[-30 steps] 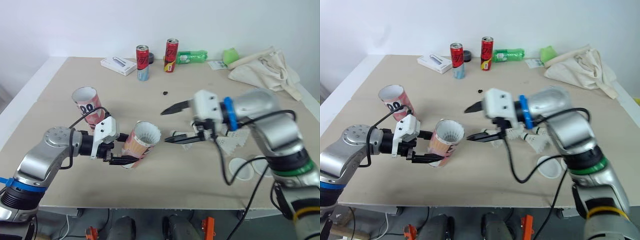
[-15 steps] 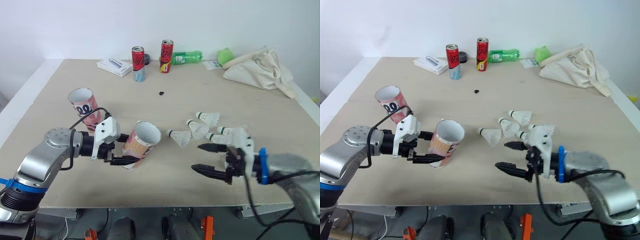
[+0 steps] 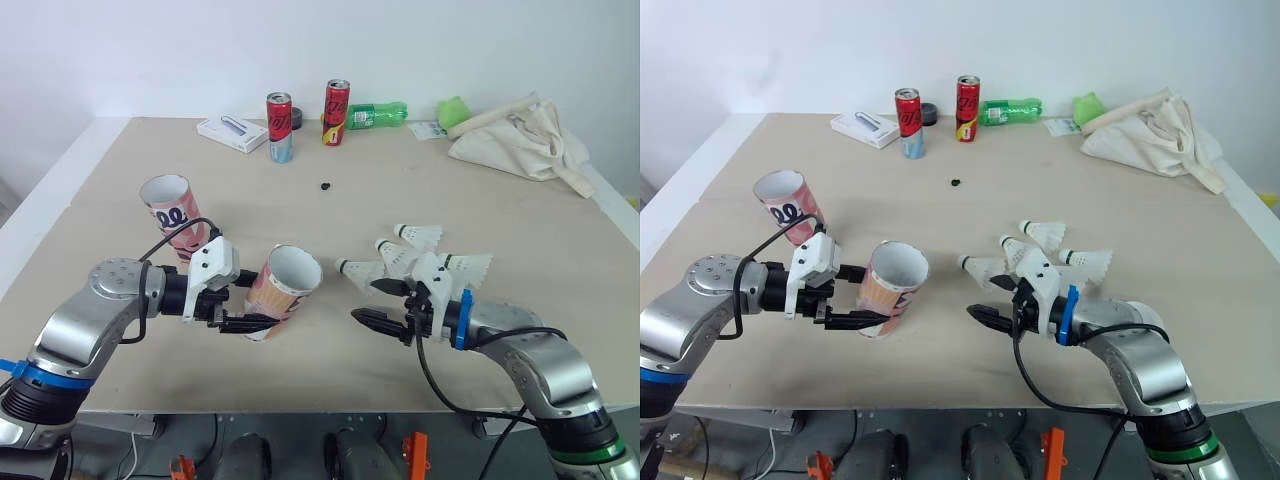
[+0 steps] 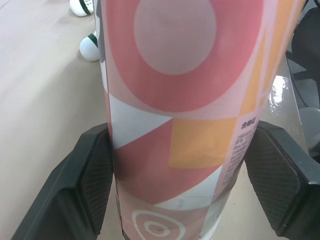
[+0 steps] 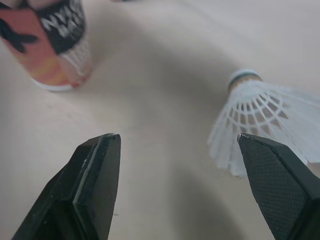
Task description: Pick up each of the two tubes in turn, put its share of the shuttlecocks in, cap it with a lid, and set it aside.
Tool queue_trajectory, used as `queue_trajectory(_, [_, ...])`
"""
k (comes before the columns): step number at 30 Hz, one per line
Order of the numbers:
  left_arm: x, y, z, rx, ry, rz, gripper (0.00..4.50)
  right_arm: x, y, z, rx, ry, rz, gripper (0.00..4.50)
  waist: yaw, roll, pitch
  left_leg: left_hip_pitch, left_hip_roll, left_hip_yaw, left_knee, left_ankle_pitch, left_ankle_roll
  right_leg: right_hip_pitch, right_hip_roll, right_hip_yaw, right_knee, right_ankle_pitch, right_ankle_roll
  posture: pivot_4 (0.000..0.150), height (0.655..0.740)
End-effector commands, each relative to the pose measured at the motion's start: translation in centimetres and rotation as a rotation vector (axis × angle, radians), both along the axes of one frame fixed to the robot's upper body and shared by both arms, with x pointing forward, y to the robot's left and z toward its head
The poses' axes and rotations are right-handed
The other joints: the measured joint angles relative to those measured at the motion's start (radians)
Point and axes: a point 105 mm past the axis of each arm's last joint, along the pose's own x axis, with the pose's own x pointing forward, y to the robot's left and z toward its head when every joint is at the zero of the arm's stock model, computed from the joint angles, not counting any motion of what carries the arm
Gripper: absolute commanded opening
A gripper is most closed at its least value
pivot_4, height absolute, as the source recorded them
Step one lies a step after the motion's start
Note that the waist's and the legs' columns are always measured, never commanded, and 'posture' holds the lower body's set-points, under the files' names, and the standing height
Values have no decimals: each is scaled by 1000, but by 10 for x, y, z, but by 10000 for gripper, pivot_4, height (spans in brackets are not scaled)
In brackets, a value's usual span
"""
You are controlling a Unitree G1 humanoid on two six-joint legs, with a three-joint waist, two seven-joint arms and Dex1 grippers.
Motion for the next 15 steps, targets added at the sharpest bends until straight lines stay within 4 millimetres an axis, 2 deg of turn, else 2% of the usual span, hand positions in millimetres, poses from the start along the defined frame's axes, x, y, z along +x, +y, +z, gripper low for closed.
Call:
queue_trajectory(1, [-1, 2, 8, -10, -39, 18, 35183, 7, 5, 13, 21, -54, 23, 40231, 0, 0, 0, 0, 0, 0, 0, 0, 0, 0, 0, 0, 0, 0, 0, 1500, 7400])
queue_trajectory(5, [-2, 3, 8, -9, -37, 24, 35183, 23, 11, 10, 21, -59, 10, 40231, -2, 0, 0, 1, 0, 0, 0, 0, 0, 0, 0, 0, 0, 1, 0, 1500, 7400])
queue_trajectory(8, [-2, 4, 8, -8, -37, 26, 35183, 38, 16, 5, 6, -54, -13, 32604, -1, 0, 0, 1, 1, 0, 0, 0, 0, 0, 2, 0, 0, 1, -1, 1500, 7400])
queue_trajectory(13, [-2, 5, 9, -3, -39, 29, 35183, 45, 17, 2, 1, -35, -22, 11197, -1, 0, 0, 0, 1, 0, 0, 0, 0, -1, 1, 0, 0, 1, -1, 1500, 7400])
queue_trajectory(15, [1, 11, 11, 8, -50, 46, 35183, 42, 21, 5, 21, -36, 8, 925, -1, 0, 0, -1, 0, 0, 0, 0, 0, -1, 0, 0, 0, 0, -1, 1500, 7400])
